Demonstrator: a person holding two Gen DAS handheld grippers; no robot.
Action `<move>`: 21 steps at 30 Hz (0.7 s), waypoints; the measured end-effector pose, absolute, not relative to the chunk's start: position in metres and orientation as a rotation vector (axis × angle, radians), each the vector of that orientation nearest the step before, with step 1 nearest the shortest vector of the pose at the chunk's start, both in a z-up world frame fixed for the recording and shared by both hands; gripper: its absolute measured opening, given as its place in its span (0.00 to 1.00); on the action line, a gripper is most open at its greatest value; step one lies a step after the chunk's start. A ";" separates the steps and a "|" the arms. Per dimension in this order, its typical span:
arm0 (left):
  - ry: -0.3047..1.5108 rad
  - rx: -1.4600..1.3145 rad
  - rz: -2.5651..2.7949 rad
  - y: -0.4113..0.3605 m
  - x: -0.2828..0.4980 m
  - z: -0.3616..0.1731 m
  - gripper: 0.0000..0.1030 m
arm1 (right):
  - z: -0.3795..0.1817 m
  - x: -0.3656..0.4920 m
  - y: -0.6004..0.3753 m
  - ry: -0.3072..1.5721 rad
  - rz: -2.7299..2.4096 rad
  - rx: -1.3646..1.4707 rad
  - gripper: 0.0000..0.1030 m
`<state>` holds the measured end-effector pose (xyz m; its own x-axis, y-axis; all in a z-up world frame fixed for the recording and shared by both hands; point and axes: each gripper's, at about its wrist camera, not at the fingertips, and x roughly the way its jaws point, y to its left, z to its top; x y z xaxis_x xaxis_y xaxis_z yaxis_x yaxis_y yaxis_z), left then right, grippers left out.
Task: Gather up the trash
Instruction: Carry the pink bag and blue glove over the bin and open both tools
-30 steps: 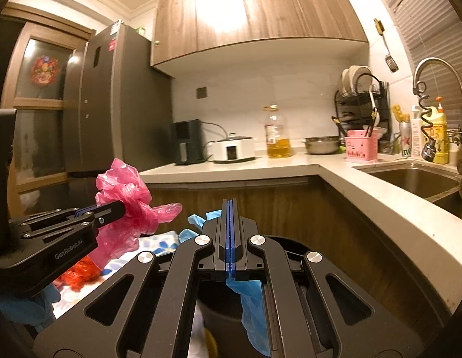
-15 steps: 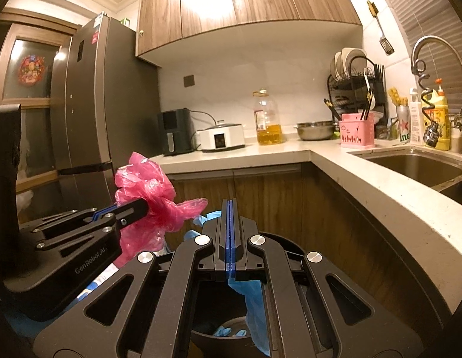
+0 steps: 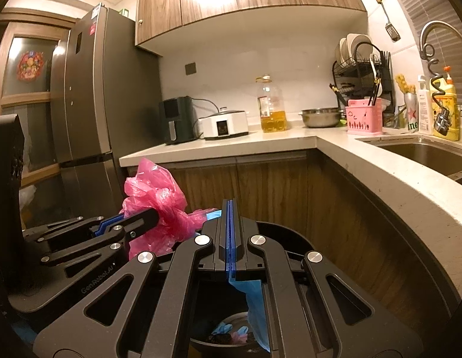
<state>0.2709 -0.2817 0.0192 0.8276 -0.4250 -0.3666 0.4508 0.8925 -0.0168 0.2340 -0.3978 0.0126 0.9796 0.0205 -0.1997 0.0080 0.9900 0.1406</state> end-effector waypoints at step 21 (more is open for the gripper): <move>0.408 0.052 -0.453 -0.272 0.277 0.011 0.56 | 0.002 0.229 -0.413 0.231 -0.047 0.187 0.40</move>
